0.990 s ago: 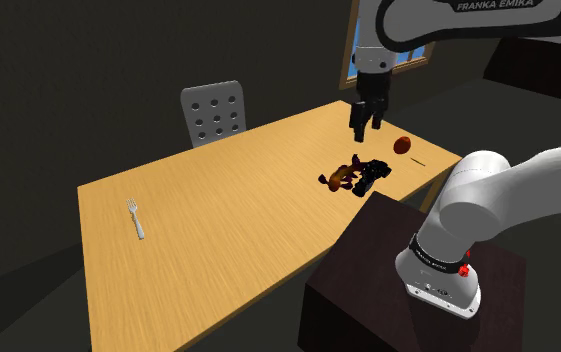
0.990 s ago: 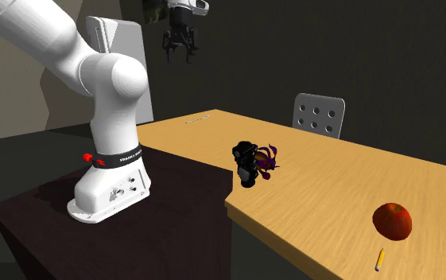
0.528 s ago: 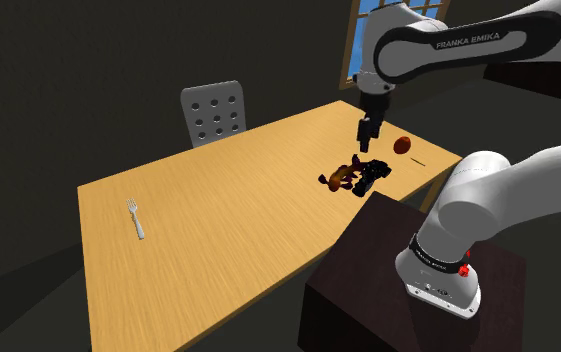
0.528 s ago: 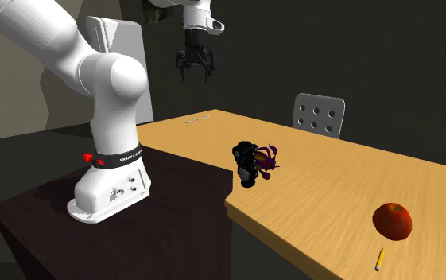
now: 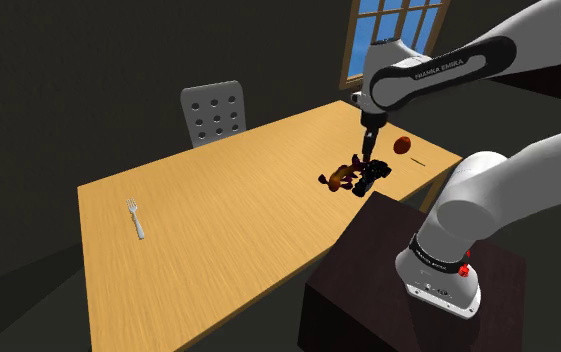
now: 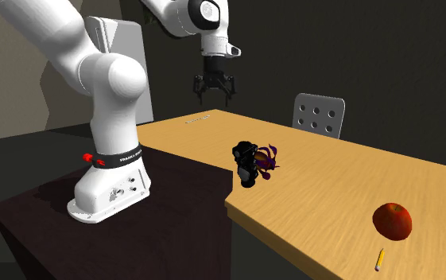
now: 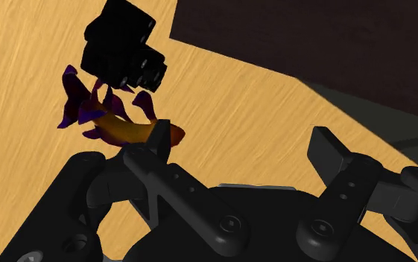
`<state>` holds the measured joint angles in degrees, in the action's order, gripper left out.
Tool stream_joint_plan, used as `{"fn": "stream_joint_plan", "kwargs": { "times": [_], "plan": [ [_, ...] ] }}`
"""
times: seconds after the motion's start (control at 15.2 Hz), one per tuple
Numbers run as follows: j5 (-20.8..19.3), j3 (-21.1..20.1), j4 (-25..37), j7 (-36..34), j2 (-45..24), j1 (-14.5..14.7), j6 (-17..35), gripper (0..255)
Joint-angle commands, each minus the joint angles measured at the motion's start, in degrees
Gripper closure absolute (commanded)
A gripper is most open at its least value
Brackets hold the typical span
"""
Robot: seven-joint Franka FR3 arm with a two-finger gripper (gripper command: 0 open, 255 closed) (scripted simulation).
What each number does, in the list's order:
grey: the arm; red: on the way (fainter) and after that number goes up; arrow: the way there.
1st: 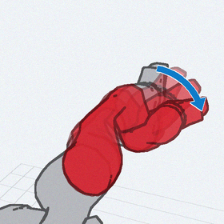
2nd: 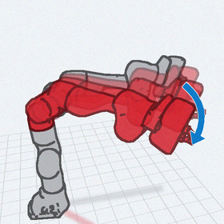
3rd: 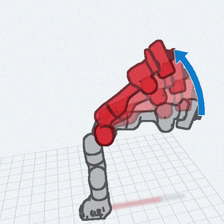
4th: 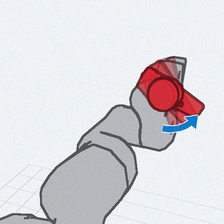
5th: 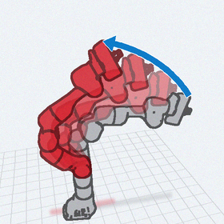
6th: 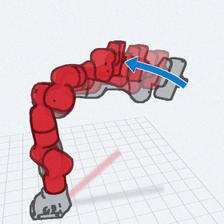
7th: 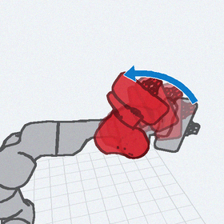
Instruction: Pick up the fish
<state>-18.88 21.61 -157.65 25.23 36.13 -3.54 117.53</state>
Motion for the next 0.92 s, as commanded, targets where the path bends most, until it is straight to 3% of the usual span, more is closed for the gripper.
{"fn": "stream_joint_plan", "kwargs": {
  "times": [0.0, 0.26, 0.46, 0.66, 0.86],
  "plan": [
    [-1.67, 2.8, 0.43, 3.67, -4.56, 0.19, 5.14, 0],
    [-3.28, 8.28, 1.7, 11.06, -13.93, 1.17, 15.03, 0],
    [-1.94, 12.29, 3.68, 17.66, -22.06, 2.85, 22.44, 0],
    [3.16, 15.74, 6.39, 26.33, -31.03, 5.11, 29.49, 0],
    [13.36, 16.56, 9.88, 38.2, -40.63, 6.08, 35.44, 0]
  ]
}}
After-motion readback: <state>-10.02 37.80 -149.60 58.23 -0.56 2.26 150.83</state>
